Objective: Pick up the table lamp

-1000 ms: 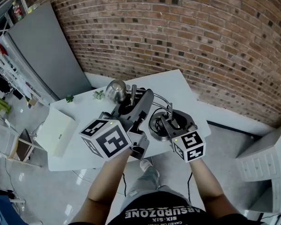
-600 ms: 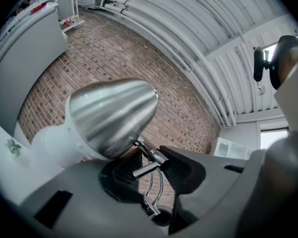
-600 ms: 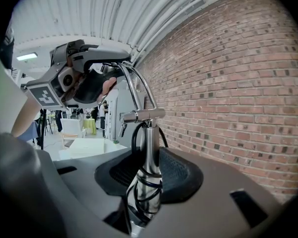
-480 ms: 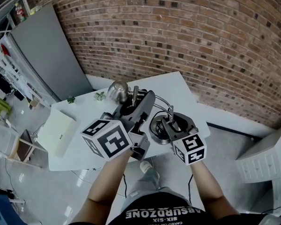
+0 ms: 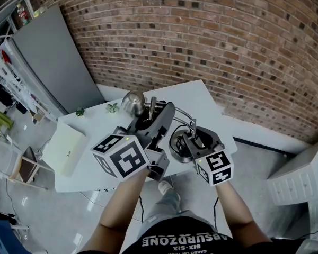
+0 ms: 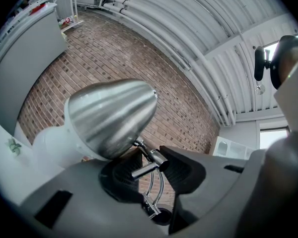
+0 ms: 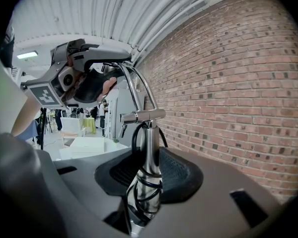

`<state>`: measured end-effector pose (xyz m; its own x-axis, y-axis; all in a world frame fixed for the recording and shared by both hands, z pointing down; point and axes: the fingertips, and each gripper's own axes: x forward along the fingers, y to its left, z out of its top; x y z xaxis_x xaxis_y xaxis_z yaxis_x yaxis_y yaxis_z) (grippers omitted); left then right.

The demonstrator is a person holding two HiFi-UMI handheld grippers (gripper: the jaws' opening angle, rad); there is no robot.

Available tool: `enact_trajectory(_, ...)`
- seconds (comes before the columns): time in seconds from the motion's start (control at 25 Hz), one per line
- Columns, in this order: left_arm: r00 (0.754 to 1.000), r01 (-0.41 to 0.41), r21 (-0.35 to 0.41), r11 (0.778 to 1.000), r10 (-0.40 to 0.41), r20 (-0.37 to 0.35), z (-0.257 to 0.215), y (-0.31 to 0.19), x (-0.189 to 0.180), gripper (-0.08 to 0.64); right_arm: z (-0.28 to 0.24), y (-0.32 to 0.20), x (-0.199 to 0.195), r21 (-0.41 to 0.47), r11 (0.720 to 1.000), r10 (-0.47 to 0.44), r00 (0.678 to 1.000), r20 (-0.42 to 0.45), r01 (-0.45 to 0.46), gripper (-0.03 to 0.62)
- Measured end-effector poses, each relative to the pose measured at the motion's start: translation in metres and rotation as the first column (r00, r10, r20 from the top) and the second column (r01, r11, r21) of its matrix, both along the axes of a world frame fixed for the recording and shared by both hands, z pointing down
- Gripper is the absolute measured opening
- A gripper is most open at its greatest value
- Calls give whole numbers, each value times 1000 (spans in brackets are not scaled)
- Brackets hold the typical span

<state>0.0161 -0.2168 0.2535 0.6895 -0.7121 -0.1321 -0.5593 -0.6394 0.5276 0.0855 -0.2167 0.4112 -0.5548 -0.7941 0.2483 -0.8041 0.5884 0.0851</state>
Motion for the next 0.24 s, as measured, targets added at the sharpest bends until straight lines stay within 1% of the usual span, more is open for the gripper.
enact_trajectory(0.24,1000,-5,-11,1000,5,10,6,7,2,114,6,9,0,-13,1000,2,1000,-3,-2,117)
